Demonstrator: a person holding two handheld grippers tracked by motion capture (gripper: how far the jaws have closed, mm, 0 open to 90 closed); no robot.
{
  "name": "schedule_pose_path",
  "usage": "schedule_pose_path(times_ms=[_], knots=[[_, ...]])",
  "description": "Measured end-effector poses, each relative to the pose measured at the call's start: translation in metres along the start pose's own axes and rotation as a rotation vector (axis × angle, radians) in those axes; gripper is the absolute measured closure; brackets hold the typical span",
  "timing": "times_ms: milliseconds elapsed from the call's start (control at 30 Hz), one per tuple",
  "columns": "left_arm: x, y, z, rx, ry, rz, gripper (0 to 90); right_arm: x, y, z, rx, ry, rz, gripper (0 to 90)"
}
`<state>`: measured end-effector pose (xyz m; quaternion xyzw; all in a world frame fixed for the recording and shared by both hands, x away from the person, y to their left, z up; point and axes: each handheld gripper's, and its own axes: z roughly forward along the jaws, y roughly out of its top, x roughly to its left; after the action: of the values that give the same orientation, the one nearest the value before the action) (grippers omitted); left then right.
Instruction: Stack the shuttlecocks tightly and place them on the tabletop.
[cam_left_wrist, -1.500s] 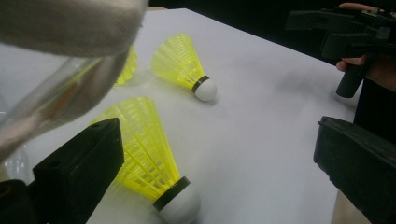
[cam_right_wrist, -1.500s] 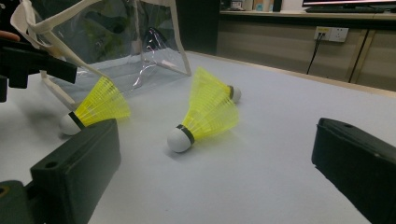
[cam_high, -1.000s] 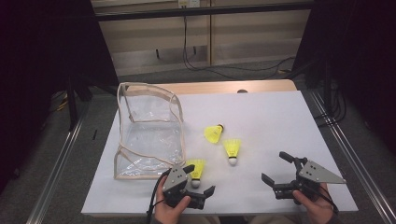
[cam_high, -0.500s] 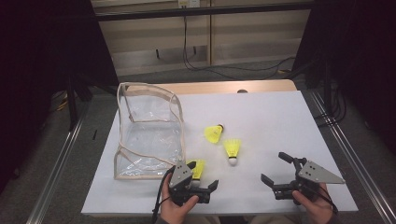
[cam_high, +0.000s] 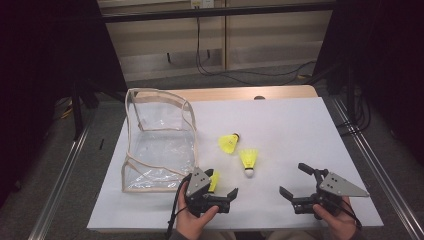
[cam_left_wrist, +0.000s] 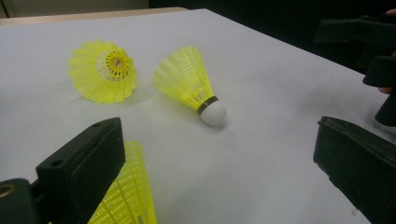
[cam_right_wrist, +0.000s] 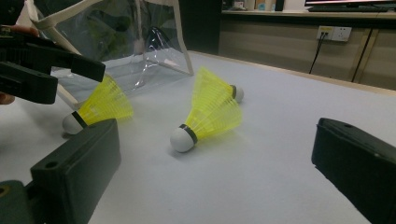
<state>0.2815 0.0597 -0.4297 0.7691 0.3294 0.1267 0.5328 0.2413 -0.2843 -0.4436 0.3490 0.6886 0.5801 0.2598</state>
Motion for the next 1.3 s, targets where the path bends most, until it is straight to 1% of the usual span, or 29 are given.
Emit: schedule_pose_path(times_ms=[100, 133, 200, 300, 367, 433, 533, 800, 867, 933, 1100, 1233, 1300], knots=[[-0.001, -0.002, 0.002, 0.002, 0.027, 0.009, 4.0, 0.000, 0.000, 0.000, 0.001, 0.001, 0.001, 0.6], [-0.002, -0.003, 0.003, 0.013, 0.034, 0.009, 3.9, 0.000, 0.000, 0.000, 0.000, 0.001, 0.000, 0.6], [-0.003, -0.005, 0.004, 0.020, 0.043, 0.018, 3.7, 0.000, 0.000, 0.000, -0.001, 0.001, -0.004, 0.6], [-0.004, -0.007, 0.004, 0.023, 0.052, 0.014, 3.2, 0.001, 0.000, 0.000, -0.002, 0.003, -0.001, 0.6], [-0.004, -0.008, 0.002, 0.013, 0.070, 0.008, 3.2, 0.000, 0.000, 0.000, -0.004, 0.003, -0.002, 0.6], [-0.004, -0.008, 0.001, 0.013, 0.068, 0.003, 3.3, 0.000, 0.001, 0.000, -0.004, 0.004, -0.002, 0.6], [-0.003, -0.009, 0.001, 0.017, 0.080, 0.001, 3.5, 0.001, 0.000, 0.000, -0.004, 0.005, -0.001, 0.6], [-0.003, -0.009, -0.003, 0.008, 0.110, 0.004, 6.8, 0.001, 0.000, 0.000, -0.004, 0.007, 0.000, 0.6], [-0.004, -0.008, -0.004, -0.006, 0.115, 0.007, 8.1, 0.001, 0.001, 0.000, -0.004, 0.008, -0.001, 0.6], [-0.004, -0.008, -0.005, -0.008, 0.114, 0.006, 7.9, 0.001, 0.001, -0.001, -0.004, 0.008, 0.001, 0.6], [-0.002, -0.007, -0.006, -0.017, 0.132, 0.007, 9.5, 0.001, 0.000, 0.000, -0.004, 0.009, -0.003, 0.6], [-0.001, -0.008, -0.004, -0.002, 0.158, 0.021, 11.3, 0.001, 0.000, 0.000, -0.001, 0.010, -0.004, 0.6], [0.000, -0.008, -0.003, 0.024, 0.165, 0.030, 11.3, 0.001, 0.000, 0.000, -0.001, 0.010, -0.003, 0.6]])
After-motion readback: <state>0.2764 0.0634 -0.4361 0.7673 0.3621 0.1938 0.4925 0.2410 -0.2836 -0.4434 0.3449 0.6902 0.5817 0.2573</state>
